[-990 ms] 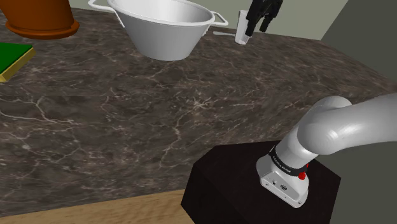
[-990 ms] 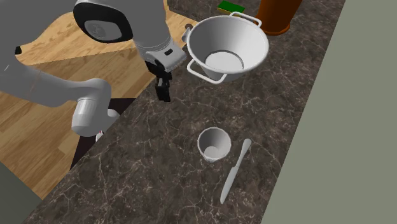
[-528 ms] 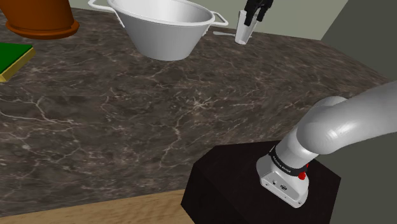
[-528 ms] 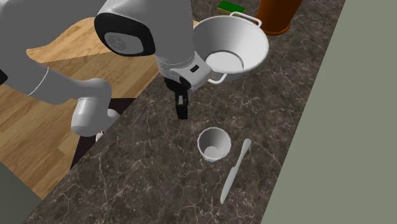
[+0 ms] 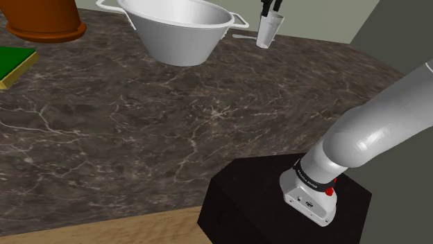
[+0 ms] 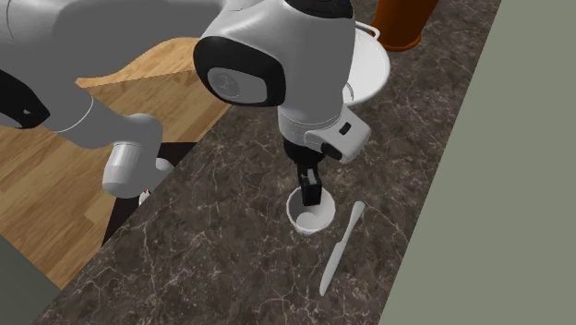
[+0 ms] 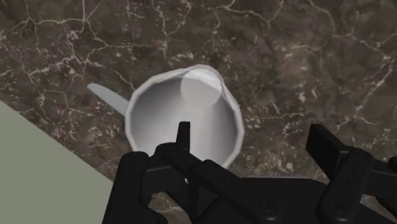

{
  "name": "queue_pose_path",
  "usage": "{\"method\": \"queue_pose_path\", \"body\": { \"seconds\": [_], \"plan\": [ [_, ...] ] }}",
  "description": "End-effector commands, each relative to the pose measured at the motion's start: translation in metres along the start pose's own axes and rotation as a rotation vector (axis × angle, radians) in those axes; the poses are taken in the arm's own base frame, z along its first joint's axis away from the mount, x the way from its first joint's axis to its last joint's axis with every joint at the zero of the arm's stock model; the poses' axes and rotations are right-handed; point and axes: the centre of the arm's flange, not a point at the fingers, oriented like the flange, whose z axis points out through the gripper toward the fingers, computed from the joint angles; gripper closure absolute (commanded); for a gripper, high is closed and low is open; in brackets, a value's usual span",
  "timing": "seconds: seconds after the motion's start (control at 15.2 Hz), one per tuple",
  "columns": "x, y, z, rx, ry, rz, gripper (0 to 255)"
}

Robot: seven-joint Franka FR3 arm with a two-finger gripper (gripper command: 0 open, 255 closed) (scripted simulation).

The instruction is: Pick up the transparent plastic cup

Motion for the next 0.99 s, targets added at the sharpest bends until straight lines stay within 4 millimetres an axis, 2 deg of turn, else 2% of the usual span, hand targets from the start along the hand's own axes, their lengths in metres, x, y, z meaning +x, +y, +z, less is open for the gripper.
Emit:
{"method": "queue_pose_path", "body": {
  "seconds": [0.0,0.4,0.53,0.59,0.92],
  "plan": [
    [0.005,0.009,0.005,-0.006,-0.002,-0.008,0],
    [0.005,0.005,0.036,-0.006,-0.002,-0.008,0],
    [0.005,0.005,0.039,-0.006,-0.002,-0.008,0],
    [0.004,0.005,0.039,-0.006,-0.002,-0.008,255],
    [0.004,0.005,0.039,-0.006,-0.002,-0.008,255]
  ]
}}
